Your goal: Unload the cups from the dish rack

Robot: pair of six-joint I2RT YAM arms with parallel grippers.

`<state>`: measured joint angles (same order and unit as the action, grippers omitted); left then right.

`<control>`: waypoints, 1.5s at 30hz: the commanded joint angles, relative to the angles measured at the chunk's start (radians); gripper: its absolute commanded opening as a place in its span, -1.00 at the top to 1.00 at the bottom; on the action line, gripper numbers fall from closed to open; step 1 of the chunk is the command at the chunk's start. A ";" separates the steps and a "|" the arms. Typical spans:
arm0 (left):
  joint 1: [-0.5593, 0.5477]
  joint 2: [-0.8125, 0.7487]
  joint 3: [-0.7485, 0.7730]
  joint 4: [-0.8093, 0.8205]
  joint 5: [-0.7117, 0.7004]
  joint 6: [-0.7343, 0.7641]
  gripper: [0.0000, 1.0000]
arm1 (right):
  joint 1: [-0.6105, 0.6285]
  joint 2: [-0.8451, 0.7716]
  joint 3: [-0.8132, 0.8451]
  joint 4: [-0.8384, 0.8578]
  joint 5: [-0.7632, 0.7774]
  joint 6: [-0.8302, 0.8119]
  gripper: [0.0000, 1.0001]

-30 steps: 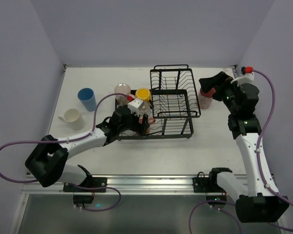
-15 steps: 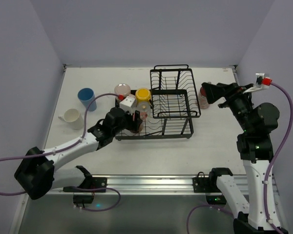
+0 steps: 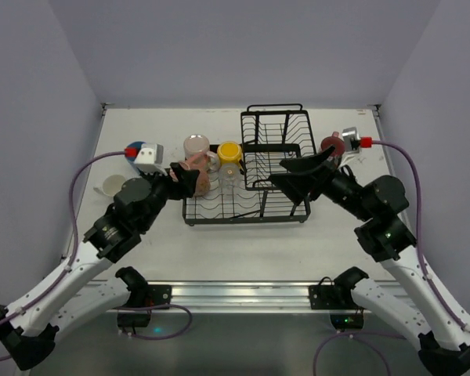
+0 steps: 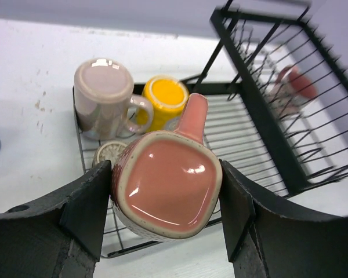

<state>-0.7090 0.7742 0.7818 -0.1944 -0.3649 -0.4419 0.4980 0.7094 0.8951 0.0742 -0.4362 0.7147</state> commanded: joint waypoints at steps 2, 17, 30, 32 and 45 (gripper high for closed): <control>0.003 -0.116 0.122 0.065 -0.020 -0.104 0.97 | 0.158 0.080 -0.001 0.180 0.100 0.002 -0.98; 0.002 -0.220 0.039 0.472 0.369 -0.408 1.00 | 0.398 0.277 0.039 0.344 0.177 -0.023 -0.93; 0.002 -0.171 -0.068 0.687 0.488 -0.518 0.99 | 0.485 0.390 0.108 0.562 0.163 0.009 -0.37; 0.002 -0.173 -0.076 0.687 0.486 -0.523 0.78 | 0.484 0.403 0.099 0.619 0.168 0.022 -0.24; 0.003 -0.249 0.095 0.200 0.304 -0.238 -1.00 | 0.481 0.254 0.076 0.449 0.347 -0.067 1.00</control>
<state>-0.7074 0.5602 0.7719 0.1928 0.0555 -0.8337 0.9821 1.0378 0.9211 0.5503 -0.1925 0.7357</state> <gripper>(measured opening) 0.997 0.195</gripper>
